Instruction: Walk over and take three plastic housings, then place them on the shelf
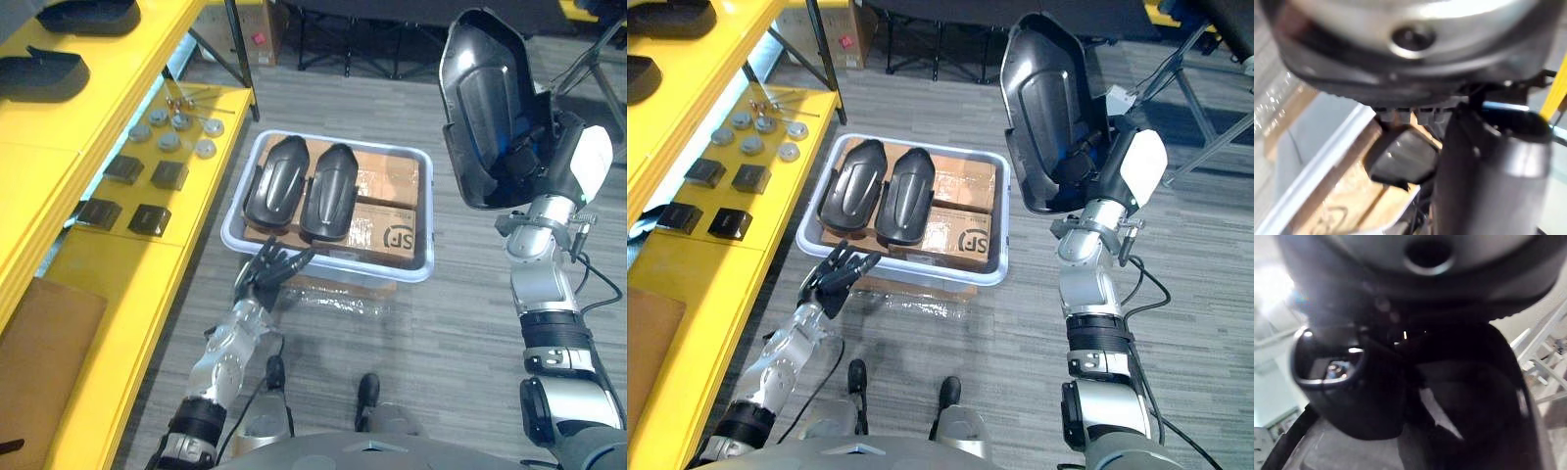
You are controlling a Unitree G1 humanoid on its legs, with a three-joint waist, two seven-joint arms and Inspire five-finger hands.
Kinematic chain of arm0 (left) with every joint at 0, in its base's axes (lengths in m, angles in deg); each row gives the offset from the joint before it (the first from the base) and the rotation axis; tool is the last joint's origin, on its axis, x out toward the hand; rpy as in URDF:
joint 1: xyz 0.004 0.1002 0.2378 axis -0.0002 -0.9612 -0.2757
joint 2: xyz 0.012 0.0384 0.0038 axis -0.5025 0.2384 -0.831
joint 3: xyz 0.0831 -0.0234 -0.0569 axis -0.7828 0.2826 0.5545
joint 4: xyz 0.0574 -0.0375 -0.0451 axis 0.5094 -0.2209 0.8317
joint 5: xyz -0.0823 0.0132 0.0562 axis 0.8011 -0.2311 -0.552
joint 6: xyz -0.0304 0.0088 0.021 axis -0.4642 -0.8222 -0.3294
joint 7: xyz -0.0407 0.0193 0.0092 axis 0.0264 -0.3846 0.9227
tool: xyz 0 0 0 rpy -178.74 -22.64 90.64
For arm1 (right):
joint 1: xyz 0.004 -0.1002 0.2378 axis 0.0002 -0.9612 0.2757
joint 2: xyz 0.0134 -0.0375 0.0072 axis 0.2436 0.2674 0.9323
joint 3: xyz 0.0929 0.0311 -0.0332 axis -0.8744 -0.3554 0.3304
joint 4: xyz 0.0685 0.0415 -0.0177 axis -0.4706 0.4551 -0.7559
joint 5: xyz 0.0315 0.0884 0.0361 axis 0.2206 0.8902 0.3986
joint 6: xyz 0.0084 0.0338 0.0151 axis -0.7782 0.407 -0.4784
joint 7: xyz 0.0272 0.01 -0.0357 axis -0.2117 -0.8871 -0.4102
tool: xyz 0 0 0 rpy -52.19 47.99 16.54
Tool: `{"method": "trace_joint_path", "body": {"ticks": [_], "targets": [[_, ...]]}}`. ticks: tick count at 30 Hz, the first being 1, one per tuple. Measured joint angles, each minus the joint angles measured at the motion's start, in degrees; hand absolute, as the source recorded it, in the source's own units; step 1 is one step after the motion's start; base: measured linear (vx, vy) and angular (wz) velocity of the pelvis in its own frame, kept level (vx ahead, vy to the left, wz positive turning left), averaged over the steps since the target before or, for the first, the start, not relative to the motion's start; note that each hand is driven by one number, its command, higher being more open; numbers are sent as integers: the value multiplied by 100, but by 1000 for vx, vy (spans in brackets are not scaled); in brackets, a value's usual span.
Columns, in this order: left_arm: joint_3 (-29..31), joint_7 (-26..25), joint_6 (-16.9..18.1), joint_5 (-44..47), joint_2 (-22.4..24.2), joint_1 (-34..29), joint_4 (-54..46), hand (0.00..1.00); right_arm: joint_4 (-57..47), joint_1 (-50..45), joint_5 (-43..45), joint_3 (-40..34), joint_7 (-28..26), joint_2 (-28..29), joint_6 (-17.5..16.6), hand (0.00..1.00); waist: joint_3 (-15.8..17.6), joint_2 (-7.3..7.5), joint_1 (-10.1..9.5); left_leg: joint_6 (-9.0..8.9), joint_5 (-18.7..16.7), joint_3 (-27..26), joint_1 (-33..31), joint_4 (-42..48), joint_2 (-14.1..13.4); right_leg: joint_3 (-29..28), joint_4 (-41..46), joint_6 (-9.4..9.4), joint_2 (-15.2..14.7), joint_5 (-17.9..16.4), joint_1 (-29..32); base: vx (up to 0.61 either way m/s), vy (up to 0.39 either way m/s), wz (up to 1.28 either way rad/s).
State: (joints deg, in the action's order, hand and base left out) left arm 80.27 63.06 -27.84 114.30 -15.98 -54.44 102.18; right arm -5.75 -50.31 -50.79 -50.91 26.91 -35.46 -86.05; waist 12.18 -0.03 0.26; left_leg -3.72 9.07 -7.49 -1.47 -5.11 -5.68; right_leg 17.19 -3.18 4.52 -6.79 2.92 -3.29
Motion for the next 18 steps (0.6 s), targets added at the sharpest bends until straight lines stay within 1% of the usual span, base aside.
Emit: {"method": "trace_joint_path", "body": {"ticks": [2, 3, 4, 6, 7, 8, 10, 13, 18], "targets": [[-205, 89, -77, 450, 78, 348, -4, 100, -51, 0, -8, 118, 109, 108, -370, 0, -134, 4, 26, 3, -2, -27, 13, 0, 0, -26, -34, -10, 0, 62, -6, -61, 12, -6], [-251, 92, -80, 558, 110, 421, -4, 100, -62, 0, -8, 158, 138, 149, -449, 0, -161, 7, 35, 4, -2, -36, 28, 0, 2, -32, -61, -5, 0, 82, -28, -55, 11, -8], [-308, 125, -105, 683, 193, 541, -3, 100, -71, 0, -9, 257, 142, 214, -627, 0, -180, 12, 52, 13, -9, -65, 105, 0, 6, -59, -124, -1, 0, 131, -119, -51, 6, -9], [-450, 181, -108, 819, 261, 649, -4, 100, -100, 0, -43, 484, 139, 249, -823, 0, -217, -1, 67, 38, -66, -121, 217, -1, 0, -92, -125, -3, 3, 135, -207, -73, 7, -10], [-555, 198, -111, 837, 291, 670, -7, 100, -118, 0, -175, 585, 131, 323, -962, 0, -309, -11, 115, 46, -117, -157, 214, -1, -10, -101, -125, -5, 11, 136, -192, -70, 12, -7], [-609, 198, -113, 856, 305, 683, -7, 100, -145, -2, -218, 632, 127, 362, -1010, 0, -327, -9, 136, 46, -131, -160, 221, -1, -10, -111, -126, -7, 11, 140, -193, -73, 17, -9], [-814, 202, -199, 1052, 361, 788, -6, 100, -220, -2, -234, 808, 87, 410, -1236, 0, -335, -3, 141, 44, -166, -207, 246, -2, -5, -170, -136, 26, 3, 156, -189, -85, 22, -10], [-969, 245, -203, 1294, 397, 837, -7, 100, -221, -13, -245, 961, -40, 422, -1378, 0, -355, 29, 142, 39, -178, -234, 249, -2, 4, -169, -156, 24, -14, 157, -181, -72, 19, -5], [-999, 354, -177, 1587, 398, 855, -7, 100, -220, -165, -245, 1074, -223, 513, -1408, 0, -409, 85, 136, 33, -171, -234, 247, -2, 5, -159, -156, 25, -18, 159, -177, 0, 0, 0]]}}
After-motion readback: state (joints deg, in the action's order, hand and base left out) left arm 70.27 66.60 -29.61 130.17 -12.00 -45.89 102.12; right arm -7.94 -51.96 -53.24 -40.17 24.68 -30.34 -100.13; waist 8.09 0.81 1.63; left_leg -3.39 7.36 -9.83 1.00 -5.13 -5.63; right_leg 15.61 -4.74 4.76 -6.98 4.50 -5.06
